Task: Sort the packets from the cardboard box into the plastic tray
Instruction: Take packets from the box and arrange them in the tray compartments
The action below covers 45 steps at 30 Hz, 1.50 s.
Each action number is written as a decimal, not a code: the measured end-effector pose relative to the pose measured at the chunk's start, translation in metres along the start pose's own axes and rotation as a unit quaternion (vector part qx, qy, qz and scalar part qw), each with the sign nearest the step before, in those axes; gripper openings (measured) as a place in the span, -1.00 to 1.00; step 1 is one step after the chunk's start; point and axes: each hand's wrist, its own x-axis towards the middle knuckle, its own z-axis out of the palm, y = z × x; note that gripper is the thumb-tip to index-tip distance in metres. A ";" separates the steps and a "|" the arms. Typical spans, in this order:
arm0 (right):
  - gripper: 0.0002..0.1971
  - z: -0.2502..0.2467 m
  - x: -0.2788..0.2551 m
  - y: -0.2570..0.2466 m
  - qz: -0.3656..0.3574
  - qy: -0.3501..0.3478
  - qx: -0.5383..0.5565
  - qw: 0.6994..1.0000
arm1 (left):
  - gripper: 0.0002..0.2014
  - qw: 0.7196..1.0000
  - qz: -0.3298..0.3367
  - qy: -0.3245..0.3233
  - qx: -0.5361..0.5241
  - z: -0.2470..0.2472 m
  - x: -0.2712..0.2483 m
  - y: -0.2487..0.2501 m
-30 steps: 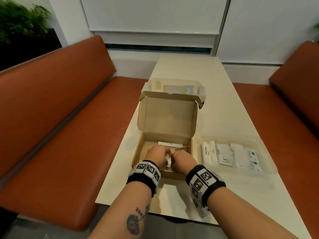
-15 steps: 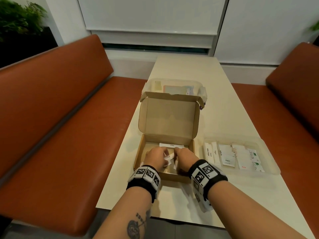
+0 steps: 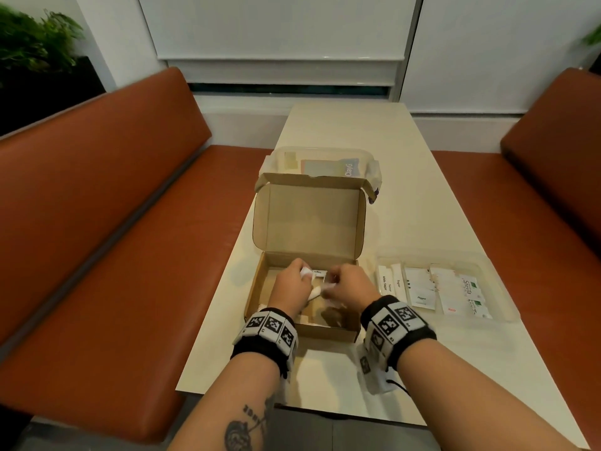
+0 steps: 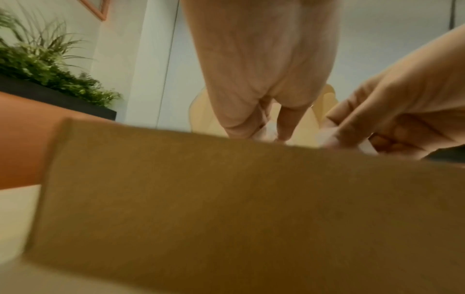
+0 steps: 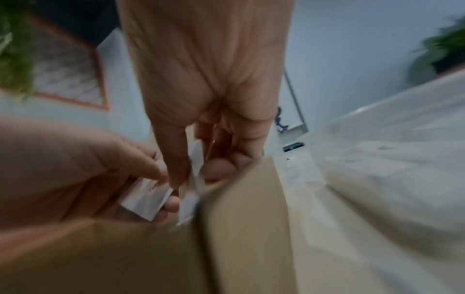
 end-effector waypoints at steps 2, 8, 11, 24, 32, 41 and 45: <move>-0.89 -0.015 -0.003 0.007 0.023 0.046 0.137 0.989 | -0.76 0.999 0.006 0.000 -0.054 0.003 -0.002 0.012; -0.92 -0.064 -0.020 0.042 0.061 0.124 0.417 0.898 | -0.67 0.988 -0.004 -0.017 -0.154 0.032 0.000 0.054; -0.94 -0.076 -0.030 0.060 0.054 0.136 0.473 0.869 | -0.83 0.984 0.008 -0.066 -0.166 0.054 -0.002 0.073; -0.94 -0.105 -0.047 0.125 0.048 0.166 0.342 0.924 | -0.95 0.991 0.062 -0.080 -0.093 0.111 -0.007 0.108; -0.94 -0.106 -0.047 0.139 0.062 0.147 0.308 0.938 | -0.92 0.989 0.061 -0.046 -0.123 0.121 -0.008 0.116; -0.94 -0.134 -0.055 0.156 0.072 0.111 0.128 0.983 | -0.77 0.996 0.030 -0.036 -0.081 0.131 -0.021 0.107; -0.91 -0.145 -0.060 0.165 0.087 0.044 -0.016 0.995 | -0.75 0.996 0.028 -0.029 -0.078 0.137 -0.019 0.102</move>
